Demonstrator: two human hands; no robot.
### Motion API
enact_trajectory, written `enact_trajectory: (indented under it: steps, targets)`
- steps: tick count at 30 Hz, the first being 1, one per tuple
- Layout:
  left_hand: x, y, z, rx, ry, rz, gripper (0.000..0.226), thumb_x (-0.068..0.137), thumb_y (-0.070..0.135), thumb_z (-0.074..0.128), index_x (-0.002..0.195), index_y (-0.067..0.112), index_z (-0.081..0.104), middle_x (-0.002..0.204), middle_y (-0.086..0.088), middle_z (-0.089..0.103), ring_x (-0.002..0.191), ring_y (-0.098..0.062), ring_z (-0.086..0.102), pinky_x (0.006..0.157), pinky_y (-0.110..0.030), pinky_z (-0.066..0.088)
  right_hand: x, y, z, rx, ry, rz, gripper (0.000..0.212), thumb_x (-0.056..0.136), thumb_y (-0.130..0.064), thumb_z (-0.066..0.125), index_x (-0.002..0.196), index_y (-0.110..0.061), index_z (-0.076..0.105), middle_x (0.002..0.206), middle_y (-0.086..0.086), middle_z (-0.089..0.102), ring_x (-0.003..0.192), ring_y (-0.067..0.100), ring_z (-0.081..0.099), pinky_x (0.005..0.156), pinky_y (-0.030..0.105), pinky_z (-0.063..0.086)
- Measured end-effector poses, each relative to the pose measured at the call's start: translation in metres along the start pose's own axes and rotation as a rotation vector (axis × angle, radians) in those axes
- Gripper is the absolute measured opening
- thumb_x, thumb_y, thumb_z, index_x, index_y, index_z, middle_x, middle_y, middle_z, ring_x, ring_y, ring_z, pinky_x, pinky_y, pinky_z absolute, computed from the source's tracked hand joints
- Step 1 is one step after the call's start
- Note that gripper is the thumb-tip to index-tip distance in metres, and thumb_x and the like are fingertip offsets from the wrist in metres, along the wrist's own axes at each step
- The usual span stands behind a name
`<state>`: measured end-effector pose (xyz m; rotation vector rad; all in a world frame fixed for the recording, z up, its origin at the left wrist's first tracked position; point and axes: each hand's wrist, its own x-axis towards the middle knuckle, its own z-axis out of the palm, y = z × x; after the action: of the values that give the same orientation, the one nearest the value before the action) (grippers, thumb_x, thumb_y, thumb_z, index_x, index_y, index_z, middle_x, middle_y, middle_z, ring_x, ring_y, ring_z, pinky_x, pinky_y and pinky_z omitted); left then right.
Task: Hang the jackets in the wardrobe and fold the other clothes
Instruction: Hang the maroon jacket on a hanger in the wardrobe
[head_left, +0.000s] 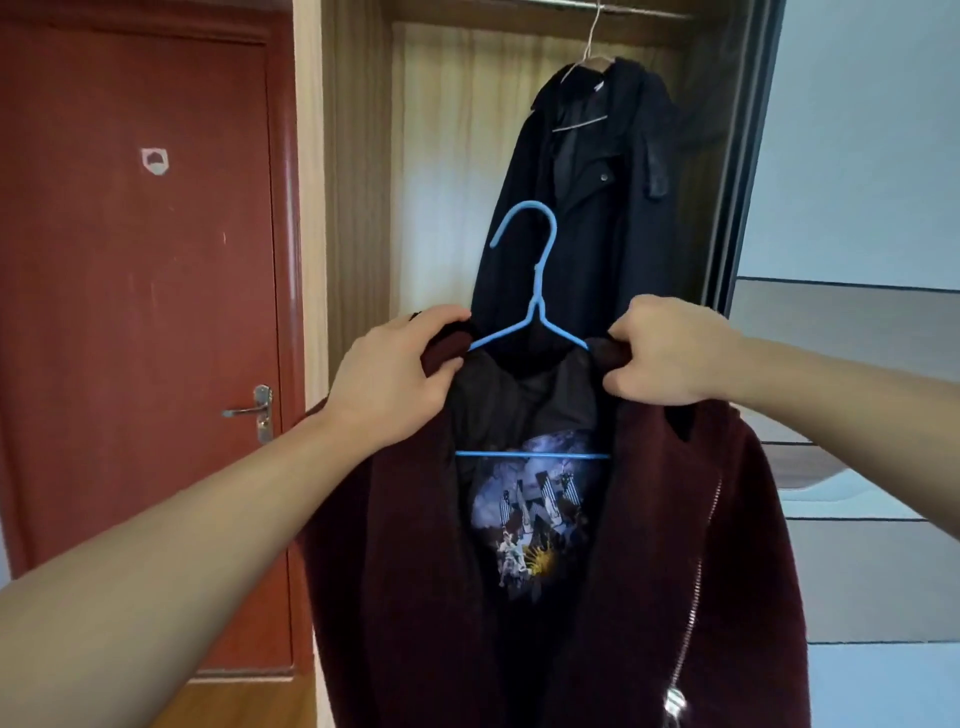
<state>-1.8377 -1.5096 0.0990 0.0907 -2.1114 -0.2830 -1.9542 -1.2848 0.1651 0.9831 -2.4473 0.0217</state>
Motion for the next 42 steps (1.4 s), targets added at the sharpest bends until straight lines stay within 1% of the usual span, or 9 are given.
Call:
enact_trajectory:
  steps: [5, 10, 14, 22, 26, 31, 37, 39, 42]
  targets:
    - [0.005, 0.011, 0.006, -0.036, 0.016, 0.027, 0.047, 0.080, 0.037, 0.056, 0.128, 0.035, 0.056, 0.117, 0.004, 0.068, 0.108, -0.023, 0.064, 0.094, -0.042, 0.050, -0.003, 0.006, 0.003, 0.407, -0.246, -0.014, 0.028, 0.082, -0.024, 0.064, 0.108, -0.028, 0.055, 0.088, 0.002, 0.062, 0.074, 0.017, 0.057, 0.071, 0.032, 0.047]
    - [0.005, 0.009, 0.009, -0.027, -0.022, 0.031, 0.047, 0.080, 0.039, 0.056, 0.128, 0.038, 0.053, 0.115, 0.007, 0.067, 0.106, -0.022, 0.064, 0.092, -0.043, 0.051, 0.004, -0.006, 0.007, 0.624, -0.128, -0.018, 0.035, 0.080, -0.043, 0.072, 0.064, -0.016, 0.058, 0.063, -0.001, 0.050, 0.058, 0.013, 0.048, 0.061, 0.026, 0.037]
    - [0.002, 0.007, 0.011, -0.056, -0.066, 0.042, 0.047, 0.080, 0.038, 0.061, 0.127, 0.034, 0.057, 0.120, 0.011, 0.067, 0.111, -0.016, 0.063, 0.096, -0.042, 0.049, 0.015, -0.026, 0.007, 1.089, -0.243, 0.106, 0.033, 0.091, -0.036, 0.065, 0.069, -0.015, 0.051, 0.048, -0.004, 0.036, 0.039, 0.010, 0.030, 0.047, 0.020, 0.030]
    - [0.003, -0.029, 0.000, -0.059, -0.306, 0.060, 0.041, 0.088, 0.035, 0.070, 0.128, 0.029, 0.061, 0.116, 0.024, 0.061, 0.109, -0.003, 0.061, 0.098, -0.020, 0.043, 0.025, -0.037, 0.022, 0.927, -0.366, 0.080, 0.038, 0.094, -0.037, 0.059, 0.068, -0.009, 0.057, 0.046, -0.003, 0.030, 0.040, 0.012, 0.023, 0.042, 0.022, 0.021]
    - [0.003, -0.043, -0.005, 0.018, -0.399, 0.058, 0.039, 0.093, 0.046, 0.057, 0.129, 0.030, 0.059, 0.108, 0.016, 0.070, 0.091, -0.010, 0.067, 0.087, -0.027, 0.050, 0.031, -0.038, 0.020, 0.829, -0.341, 0.029, 0.044, 0.094, -0.038, 0.057, 0.060, -0.012, 0.047, 0.043, -0.004, 0.030, 0.039, 0.013, 0.023, 0.038, 0.021, 0.024]
    - [0.010, -0.040, -0.018, -0.015, -0.436, 0.012, 0.023, 0.099, 0.027, 0.055, 0.121, 0.032, 0.060, 0.088, 0.026, 0.060, 0.071, 0.018, 0.058, 0.061, 0.000, 0.037, 0.043, -0.026, 0.009, 0.828, -0.344, 0.033, 0.048, 0.095, -0.041, 0.057, 0.059, -0.012, 0.045, 0.042, -0.004, 0.029, 0.036, 0.012, 0.020, 0.040, 0.020, 0.019]
    - [0.018, -0.039, -0.016, -0.009, -0.520, 0.022, 0.028, 0.101, 0.022, 0.050, 0.127, 0.017, 0.059, 0.089, 0.014, 0.060, 0.057, 0.024, 0.051, 0.040, 0.001, 0.033, 0.042, -0.010, 0.000, 0.824, -0.358, 0.078, 0.046, 0.095, -0.040, 0.057, 0.060, -0.012, 0.046, 0.047, -0.002, 0.026, 0.039, 0.013, 0.019, 0.042, 0.020, 0.017]
    - [0.020, -0.040, -0.014, -0.052, -0.537, -0.013, 0.025, 0.100, 0.025, 0.053, 0.124, 0.021, 0.061, 0.088, 0.017, 0.060, 0.060, 0.022, 0.054, 0.045, 0.000, 0.038, 0.039, -0.009, -0.003, 0.833, -0.388, 0.105, 0.043, 0.095, -0.040, 0.057, 0.063, -0.012, 0.049, 0.048, -0.002, 0.027, 0.040, 0.012, 0.019, 0.041, 0.020, 0.017]
    - [0.029, -0.041, -0.008, -0.008, -0.515, 0.007, 0.026, 0.092, 0.035, 0.063, 0.116, 0.026, 0.069, 0.097, 0.005, 0.067, 0.093, -0.003, 0.062, 0.085, -0.025, 0.050, 0.038, -0.011, -0.004, 0.888, -0.388, 0.142, 0.033, 0.096, -0.037, 0.057, 0.081, -0.008, 0.061, 0.050, -0.002, 0.029, 0.040, 0.011, 0.020, 0.040, 0.020, 0.017]
